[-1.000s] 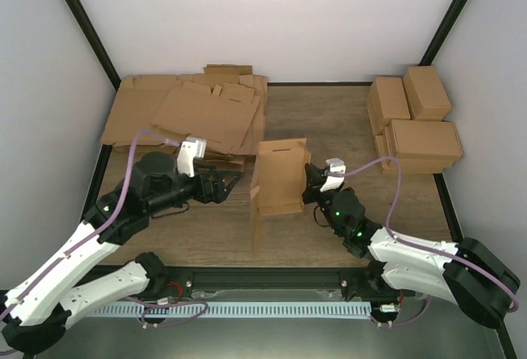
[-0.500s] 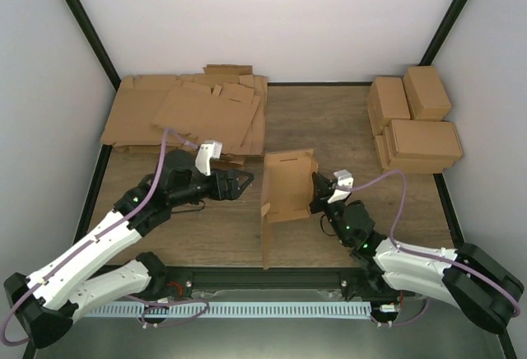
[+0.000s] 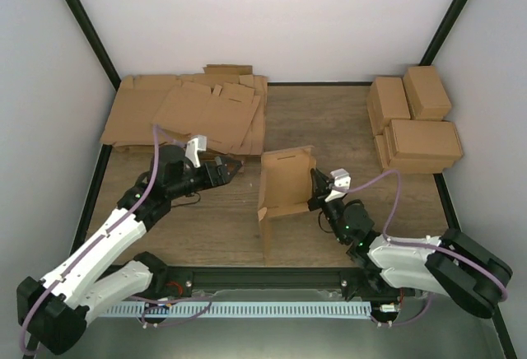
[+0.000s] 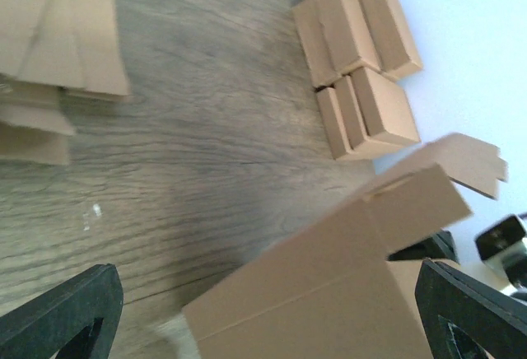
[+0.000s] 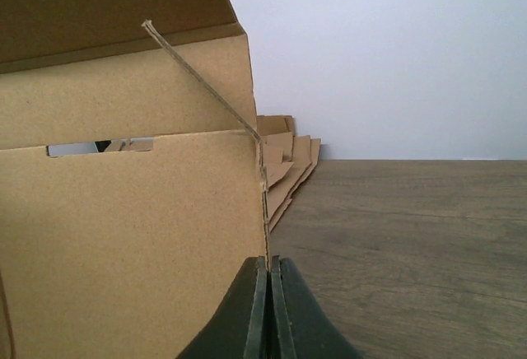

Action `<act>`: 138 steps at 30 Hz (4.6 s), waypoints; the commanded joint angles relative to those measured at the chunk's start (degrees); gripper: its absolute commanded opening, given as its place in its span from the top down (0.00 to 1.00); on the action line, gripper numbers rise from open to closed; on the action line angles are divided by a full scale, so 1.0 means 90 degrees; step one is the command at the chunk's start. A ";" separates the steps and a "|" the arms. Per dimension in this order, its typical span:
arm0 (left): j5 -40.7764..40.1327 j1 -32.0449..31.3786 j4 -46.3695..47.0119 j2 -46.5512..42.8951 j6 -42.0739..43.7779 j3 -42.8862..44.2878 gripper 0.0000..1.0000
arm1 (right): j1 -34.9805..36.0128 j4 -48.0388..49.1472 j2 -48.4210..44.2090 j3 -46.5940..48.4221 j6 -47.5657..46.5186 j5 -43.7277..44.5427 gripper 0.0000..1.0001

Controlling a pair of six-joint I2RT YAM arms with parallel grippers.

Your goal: Fold the paper box

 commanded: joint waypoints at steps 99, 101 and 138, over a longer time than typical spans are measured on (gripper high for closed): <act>-0.4003 -0.4376 -0.3268 0.1484 0.0978 0.1993 0.76 | 0.0119 -0.3756 -0.2660 0.0031 0.0791 -0.0633 0.65; -0.4257 -0.4397 -0.3128 0.1342 0.1041 0.1807 0.76 | 0.0125 -0.4756 -0.3143 0.0327 0.0932 -0.0651 0.59; -0.6042 -0.4442 -0.1841 -0.0599 0.2776 0.0546 0.96 | 0.0115 -0.9019 -0.0050 0.5913 -0.1800 -0.0885 0.28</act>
